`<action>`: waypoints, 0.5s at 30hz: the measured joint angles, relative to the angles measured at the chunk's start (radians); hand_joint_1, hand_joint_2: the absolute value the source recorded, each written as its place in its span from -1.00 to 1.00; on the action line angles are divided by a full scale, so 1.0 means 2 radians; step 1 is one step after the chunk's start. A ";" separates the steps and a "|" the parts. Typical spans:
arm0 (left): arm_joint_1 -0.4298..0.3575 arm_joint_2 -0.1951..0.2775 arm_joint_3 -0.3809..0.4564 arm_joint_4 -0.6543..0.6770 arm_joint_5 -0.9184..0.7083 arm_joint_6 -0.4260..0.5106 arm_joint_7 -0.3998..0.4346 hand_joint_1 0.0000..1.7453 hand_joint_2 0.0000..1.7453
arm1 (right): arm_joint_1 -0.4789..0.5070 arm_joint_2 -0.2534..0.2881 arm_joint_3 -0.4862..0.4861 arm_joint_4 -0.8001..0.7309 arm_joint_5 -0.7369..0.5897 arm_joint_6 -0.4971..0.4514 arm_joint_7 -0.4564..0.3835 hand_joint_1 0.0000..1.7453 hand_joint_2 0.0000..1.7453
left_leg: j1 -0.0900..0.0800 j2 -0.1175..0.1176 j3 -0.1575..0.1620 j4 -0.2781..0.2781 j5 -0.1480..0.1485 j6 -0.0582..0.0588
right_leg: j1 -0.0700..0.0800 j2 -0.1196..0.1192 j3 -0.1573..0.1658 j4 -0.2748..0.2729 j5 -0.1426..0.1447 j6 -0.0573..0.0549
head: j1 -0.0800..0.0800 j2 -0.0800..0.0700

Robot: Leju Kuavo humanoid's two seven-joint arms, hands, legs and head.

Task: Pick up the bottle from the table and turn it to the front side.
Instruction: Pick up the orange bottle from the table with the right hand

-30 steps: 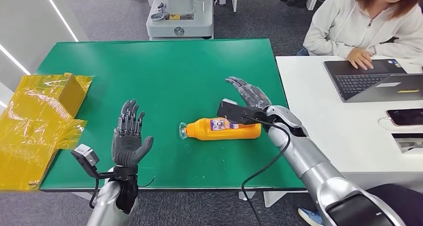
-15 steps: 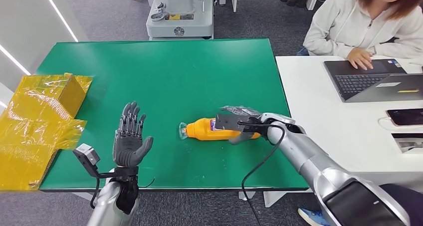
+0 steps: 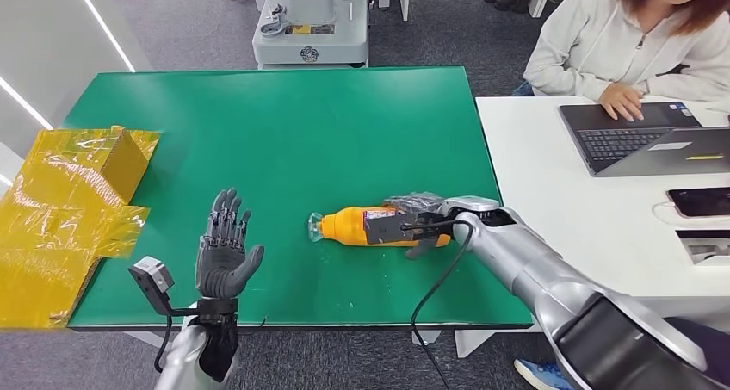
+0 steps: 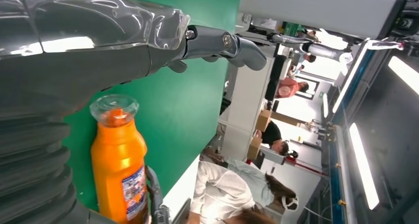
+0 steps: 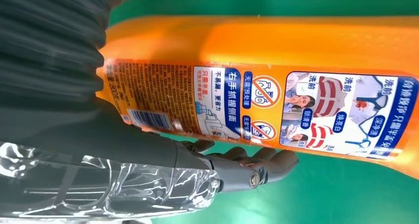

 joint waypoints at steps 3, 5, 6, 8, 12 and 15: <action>0.005 0.000 0.001 -0.001 -0.001 0.001 0.000 -1.00 1.00 | -0.008 0.001 0.028 0.003 0.019 -0.026 0.005 -1.00 1.00 | 0.000 0.000 0.000 0.000 0.000 0.000 | 0.000 0.000 0.000 0.000 0.000 0.000 | 0.000 0.000; 0.008 0.000 0.002 -0.002 -0.002 0.001 0.001 -1.00 1.00 | -0.015 0.002 0.049 0.004 0.034 -0.044 0.011 -1.00 1.00 | 0.000 0.000 0.000 0.000 0.000 0.000 | 0.000 0.000 0.000 0.000 0.000 0.000 | 0.000 0.000; 0.009 0.000 0.003 -0.003 -0.002 0.001 0.001 -1.00 1.00 | -0.018 0.002 0.059 0.004 0.040 -0.052 0.013 -1.00 1.00 | 0.000 0.000 0.000 0.000 0.000 0.000 | 0.000 0.000 0.000 0.000 0.000 0.000 | 0.000 0.000; 0.011 0.000 0.004 -0.004 -0.003 0.001 0.001 -1.00 1.00 | -0.021 0.002 0.076 0.004 0.047 -0.060 0.016 -1.00 1.00 | 0.000 0.000 0.000 0.000 0.000 0.000 | 0.000 0.000 0.000 0.000 0.000 0.000 | 0.000 0.000; 0.012 0.000 0.007 -0.004 -0.004 0.004 0.001 -1.00 1.00 | -0.023 0.005 0.104 0.005 0.055 -0.068 0.022 -0.99 1.00 | 0.000 0.000 0.000 0.000 0.000 0.000 | 0.000 0.000 0.000 0.000 0.000 0.000 | 0.000 0.000; 0.013 0.000 0.009 -0.004 -0.004 0.006 0.000 -1.00 1.00 | -0.024 0.007 0.123 0.007 0.064 -0.075 0.027 -0.38 1.00 | 0.000 0.000 0.000 0.000 0.000 0.000 | 0.000 0.000 0.000 0.000 0.000 0.000 | 0.000 0.000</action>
